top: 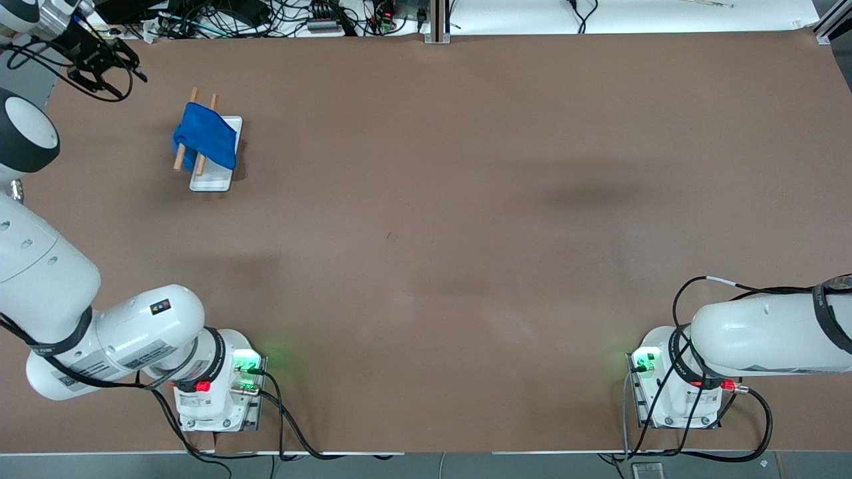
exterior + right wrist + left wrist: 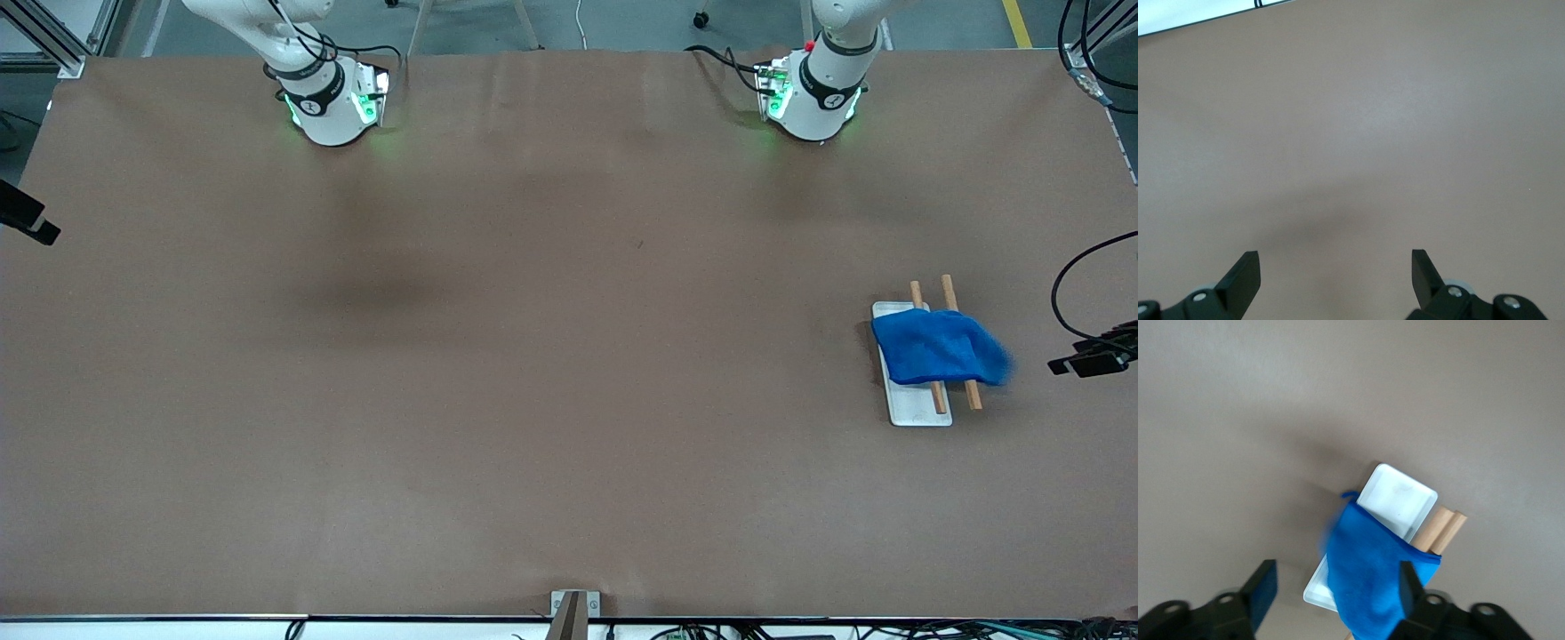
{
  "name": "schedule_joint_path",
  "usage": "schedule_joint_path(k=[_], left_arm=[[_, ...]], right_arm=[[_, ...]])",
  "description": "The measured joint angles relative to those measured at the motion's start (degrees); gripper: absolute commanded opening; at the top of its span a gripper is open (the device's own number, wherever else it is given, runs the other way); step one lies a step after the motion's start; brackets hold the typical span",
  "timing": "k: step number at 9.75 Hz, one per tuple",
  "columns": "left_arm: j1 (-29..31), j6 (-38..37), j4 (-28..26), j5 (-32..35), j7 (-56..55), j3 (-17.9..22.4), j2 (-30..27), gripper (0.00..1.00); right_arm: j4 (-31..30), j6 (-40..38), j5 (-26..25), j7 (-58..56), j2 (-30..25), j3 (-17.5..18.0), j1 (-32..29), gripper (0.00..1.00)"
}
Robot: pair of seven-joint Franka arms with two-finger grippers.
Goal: Right arm passes towel to left arm to hang
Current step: 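Release the towel onto the dowels and open the left gripper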
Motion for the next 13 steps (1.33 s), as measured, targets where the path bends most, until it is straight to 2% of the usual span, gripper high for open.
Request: schedule_joint_path(k=[3, 6, 11, 13], left_arm=[[-1.7, 1.1, 0.3, 6.0, -0.5, -6.5, -4.7, 1.0], [-2.5, 1.1, -0.1, 7.3, -0.7, -13.2, -8.1, 1.0], [-2.4, -2.4, -1.0, 9.3, 0.2, -20.0, -11.7, 1.0], [-2.5, -4.1, -1.1, 9.7, 0.2, -21.5, -13.3, 1.0]], right_arm=[[0.0, 0.1, 0.0, 0.0, 0.0, 0.0, 0.0, 1.0], [0.0, 0.1, 0.0, -0.2, 0.0, -0.1, 0.0, 1.0], [0.0, 0.1, -0.1, -0.6, 0.0, 0.0, 0.0, 1.0], [0.0, 0.1, -0.1, -0.7, 0.0, 0.0, 0.0, 1.0]])
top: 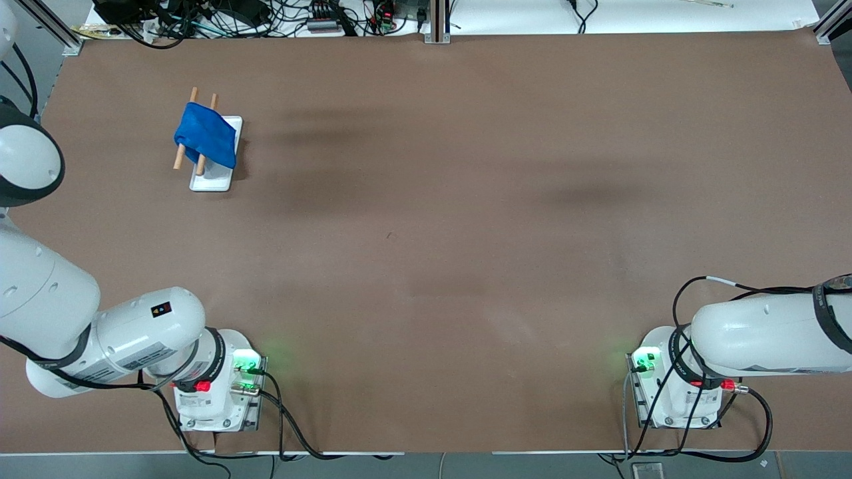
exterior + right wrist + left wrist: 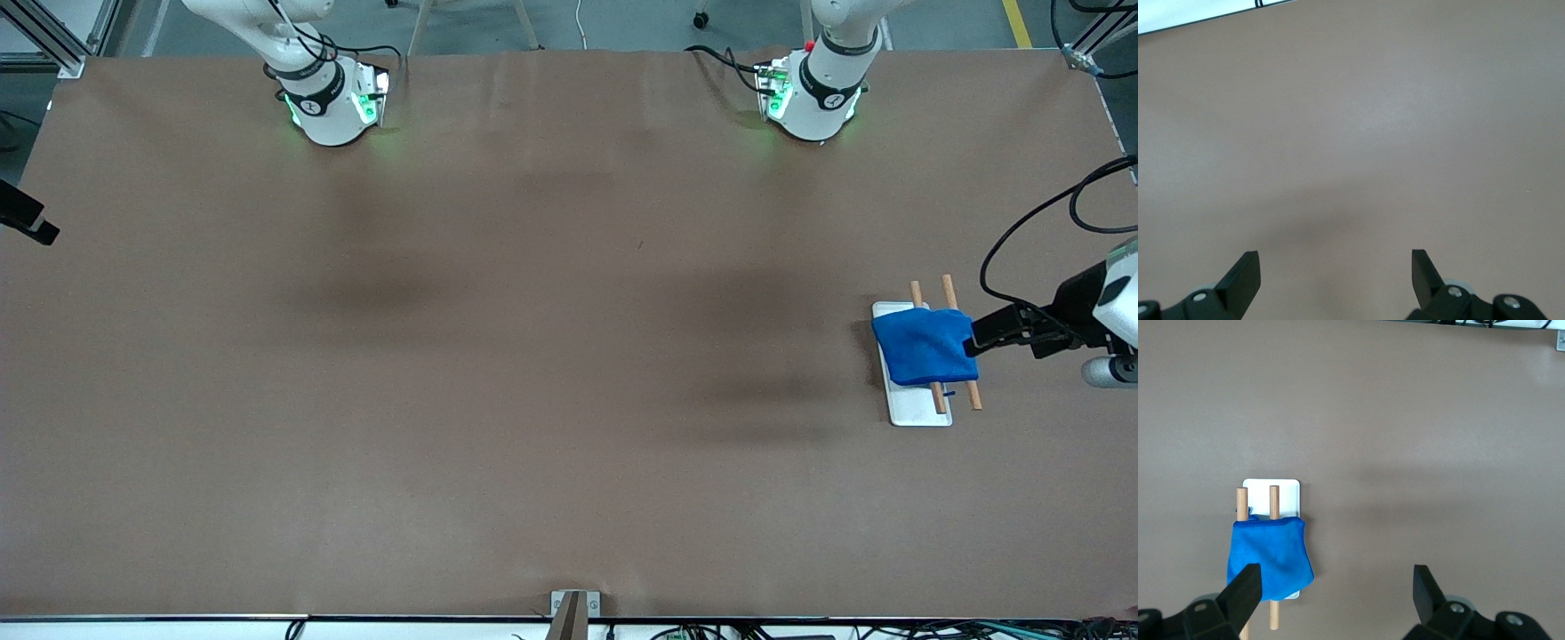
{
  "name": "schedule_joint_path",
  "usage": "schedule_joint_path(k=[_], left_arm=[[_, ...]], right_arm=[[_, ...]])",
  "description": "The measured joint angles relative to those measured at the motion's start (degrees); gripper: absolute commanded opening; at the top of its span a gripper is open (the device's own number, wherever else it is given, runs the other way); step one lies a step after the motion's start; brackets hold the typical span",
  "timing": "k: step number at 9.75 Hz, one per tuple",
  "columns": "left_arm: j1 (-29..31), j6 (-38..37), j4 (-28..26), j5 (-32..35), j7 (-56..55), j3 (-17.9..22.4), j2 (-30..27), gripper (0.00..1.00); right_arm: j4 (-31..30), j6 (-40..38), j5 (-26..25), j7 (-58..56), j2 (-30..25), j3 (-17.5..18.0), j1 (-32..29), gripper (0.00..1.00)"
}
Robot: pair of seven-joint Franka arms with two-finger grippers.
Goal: Right arm passes towel to left arm to hang
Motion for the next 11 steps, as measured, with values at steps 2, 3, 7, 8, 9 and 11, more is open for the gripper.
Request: schedule_joint_path(k=[2, 3, 7, 8, 9, 11], left_arm=[[0.1, -1.1, 0.0, 0.3, 2.7, -0.1, -2.0, 1.0], [0.1, -2.2, 0.0, 0.3, 4.2, -0.2, -3.0, 1.0], [-0.2, -5.8, 2.1, 0.3, 5.0, -2.0, -4.7, 1.0], [-2.1, -8.8, 4.3, 0.3, 5.0, -0.7, -5.0, 1.0], [-7.0, -11.2, 5.7, 0.3, 5.0, 3.8, -5.6, 1.0], [-19.3, -14.7, 6.1, 0.3, 4.9, 16.6, -8.6, 1.0]], right_arm=[[0.0, 0.0, 0.0, 0.0, 0.0, 0.0, 0.0, 1.0], [0.0, 0.0, -0.1, 0.0, 0.0, -0.1, 0.0, 1.0], [0.0, -0.1, -0.1, -0.1, 0.0, -0.3, -0.1, 1.0], [0.0, -0.4, -0.1, -0.2, 0.0, -0.2, 0.0, 1.0], [0.0, -0.6, -0.1, -0.2, 0.0, -0.2, 0.4, 1.0], [0.0, -0.2, -0.1, -0.2, 0.0, -0.2, 0.3, 1.0]])
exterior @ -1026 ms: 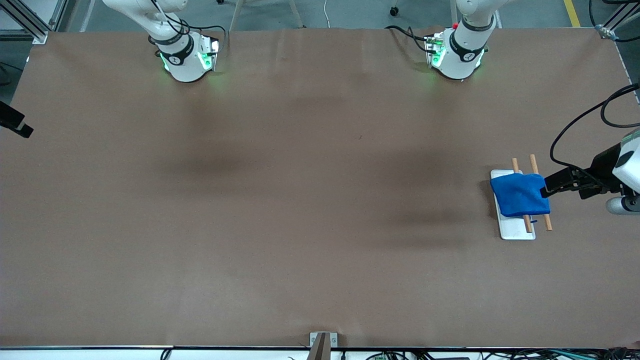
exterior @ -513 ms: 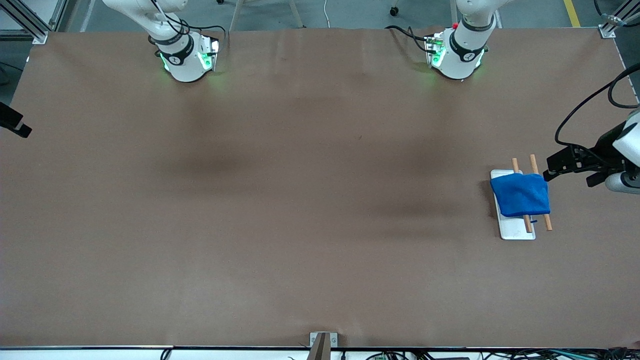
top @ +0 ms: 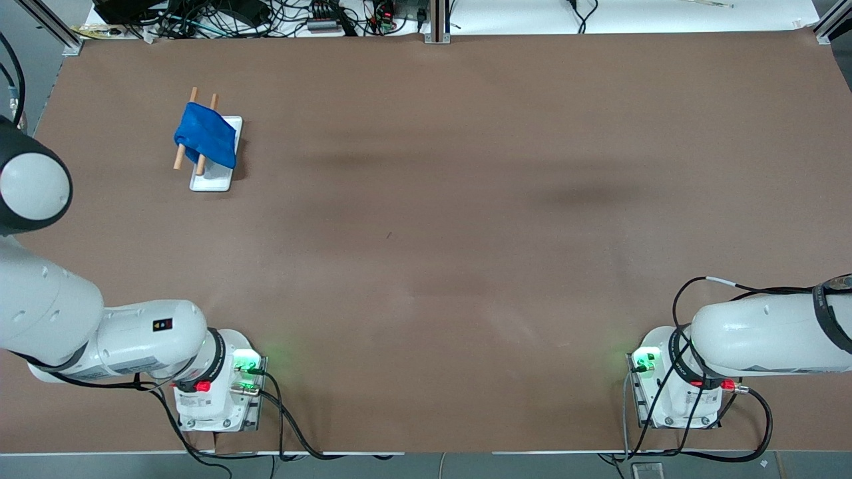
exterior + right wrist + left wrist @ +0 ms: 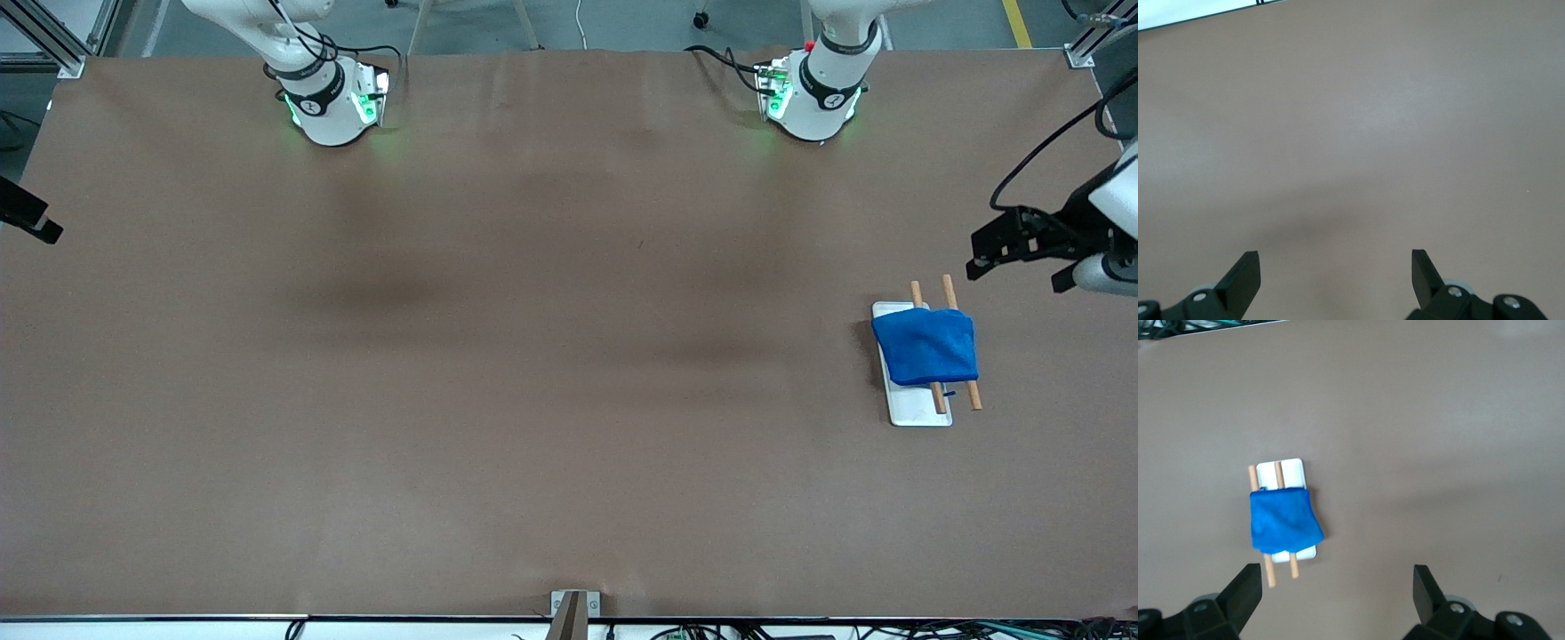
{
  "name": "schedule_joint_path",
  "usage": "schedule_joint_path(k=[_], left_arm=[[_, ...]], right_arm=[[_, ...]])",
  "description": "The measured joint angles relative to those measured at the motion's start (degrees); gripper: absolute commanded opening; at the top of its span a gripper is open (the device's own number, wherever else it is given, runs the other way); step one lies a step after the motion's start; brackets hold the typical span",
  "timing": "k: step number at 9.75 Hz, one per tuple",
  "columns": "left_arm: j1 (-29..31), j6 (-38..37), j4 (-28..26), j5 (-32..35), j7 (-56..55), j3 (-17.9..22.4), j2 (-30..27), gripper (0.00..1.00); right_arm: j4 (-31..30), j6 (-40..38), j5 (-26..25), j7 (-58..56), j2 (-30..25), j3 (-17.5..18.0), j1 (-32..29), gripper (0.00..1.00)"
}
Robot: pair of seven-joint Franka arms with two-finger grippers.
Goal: Right arm passes towel to left arm to hang
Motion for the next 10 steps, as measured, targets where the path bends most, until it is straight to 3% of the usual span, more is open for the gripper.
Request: schedule_joint_path(k=[2, 3, 10], left_arm=[[-5.4, -2.9, -0.6, 0.0, -0.1, 6.6, -3.1, 1.0], [-5.6, -3.9, -1.0, 0.0, -0.1, 7.4, -4.2, 1.0], [-5.8, -4.0, -5.1, 0.0, -1.1, 7.6, -6.5, 1.0]], right_arm=[[0.0, 0.0, 0.0, 0.0, 0.0, 0.0, 0.0, 1.0], [0.0, 0.0, 0.0, 0.0, 0.0, 0.1, 0.0, 1.0], [0.0, 0.1, 0.0, -0.1, 0.0, 0.1, 0.0, 1.0]])
